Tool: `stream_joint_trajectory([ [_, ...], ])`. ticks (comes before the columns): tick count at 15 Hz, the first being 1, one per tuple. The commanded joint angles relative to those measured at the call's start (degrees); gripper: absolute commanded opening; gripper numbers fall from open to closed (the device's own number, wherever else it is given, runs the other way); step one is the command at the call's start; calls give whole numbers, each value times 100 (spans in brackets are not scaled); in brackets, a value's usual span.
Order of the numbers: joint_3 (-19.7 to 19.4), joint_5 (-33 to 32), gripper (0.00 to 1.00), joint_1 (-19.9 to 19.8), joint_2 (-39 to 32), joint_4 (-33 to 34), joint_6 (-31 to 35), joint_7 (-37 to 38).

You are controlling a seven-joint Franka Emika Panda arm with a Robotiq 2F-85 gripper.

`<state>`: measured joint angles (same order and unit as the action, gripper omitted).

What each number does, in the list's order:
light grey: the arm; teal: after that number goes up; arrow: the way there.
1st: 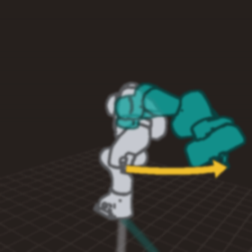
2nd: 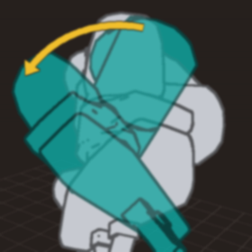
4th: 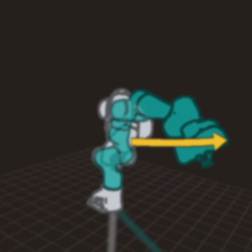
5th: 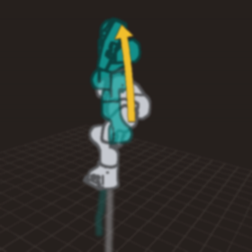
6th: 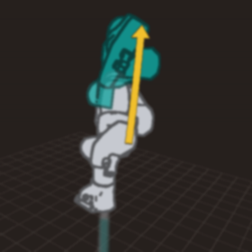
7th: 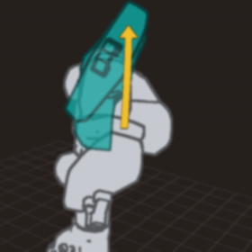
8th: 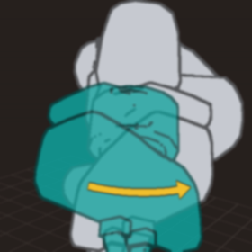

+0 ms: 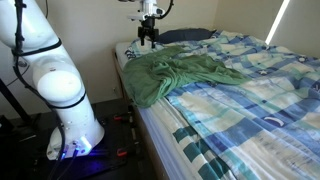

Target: Fold the green jersey

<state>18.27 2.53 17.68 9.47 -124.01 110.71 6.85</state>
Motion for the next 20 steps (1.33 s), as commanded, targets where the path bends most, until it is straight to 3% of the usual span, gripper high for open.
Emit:
stream_joint_trajectory([
  [1, 13, 0, 100, -11, 0, 15, -12, -4],
  [12, 184, -25, 100, 109, -280, 321, -85, 64],
  [20, 484, -375, 100, 406, -1336, 1174, 328, -57],
])
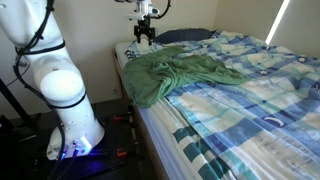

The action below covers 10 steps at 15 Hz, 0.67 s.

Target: Fold the green jersey

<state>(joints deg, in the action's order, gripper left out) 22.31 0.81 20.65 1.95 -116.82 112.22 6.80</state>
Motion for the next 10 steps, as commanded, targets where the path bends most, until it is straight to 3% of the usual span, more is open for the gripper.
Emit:
stream_joint_trajectory([
  [1, 109, -279, 100, 172, -796, 577, 280, -60],
  [10, -192, -1282, 100, 743, -2629, 2006, 803, 72],
])
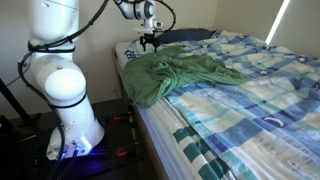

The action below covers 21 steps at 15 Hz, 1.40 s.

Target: Fold the green jersey

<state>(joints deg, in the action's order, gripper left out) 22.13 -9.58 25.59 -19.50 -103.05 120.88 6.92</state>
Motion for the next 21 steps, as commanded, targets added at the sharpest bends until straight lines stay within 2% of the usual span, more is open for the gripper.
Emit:
stream_joint_trajectory([
  [1, -218, -300, 100, 321, -611, 792, -101, 54],
  [7, -454, -448, 100, 690, -1204, 1527, -160, 63],
  [9, -555, -460, 94, 789, -1343, 1670, -178, 76],
  [15, -791, -440, 45, 931, -1534, 1926, -198, 91],
  [21, -908, -486, 2, 1017, -1550, 2064, -244, 87],
])
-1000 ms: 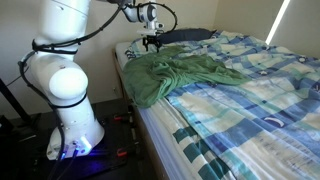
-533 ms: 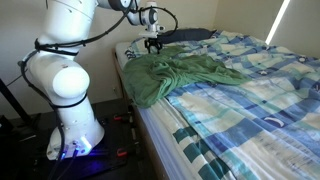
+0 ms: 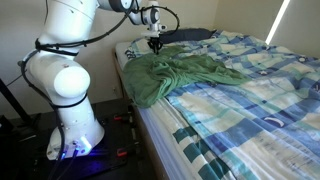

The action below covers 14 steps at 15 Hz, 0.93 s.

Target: Fold the green jersey

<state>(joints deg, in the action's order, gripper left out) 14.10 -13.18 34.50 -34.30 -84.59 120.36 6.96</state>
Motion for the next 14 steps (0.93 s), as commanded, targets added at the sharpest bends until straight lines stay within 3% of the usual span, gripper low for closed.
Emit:
stream_joint_trajectory([
  [1, -118, -119, 0, 134, -77, 236, -199, 80],
  [6, -168, -118, 0, 159, -29, 206, -215, 140],
  [14, -333, -168, 0, 178, 790, -305, -179, 1172],
])
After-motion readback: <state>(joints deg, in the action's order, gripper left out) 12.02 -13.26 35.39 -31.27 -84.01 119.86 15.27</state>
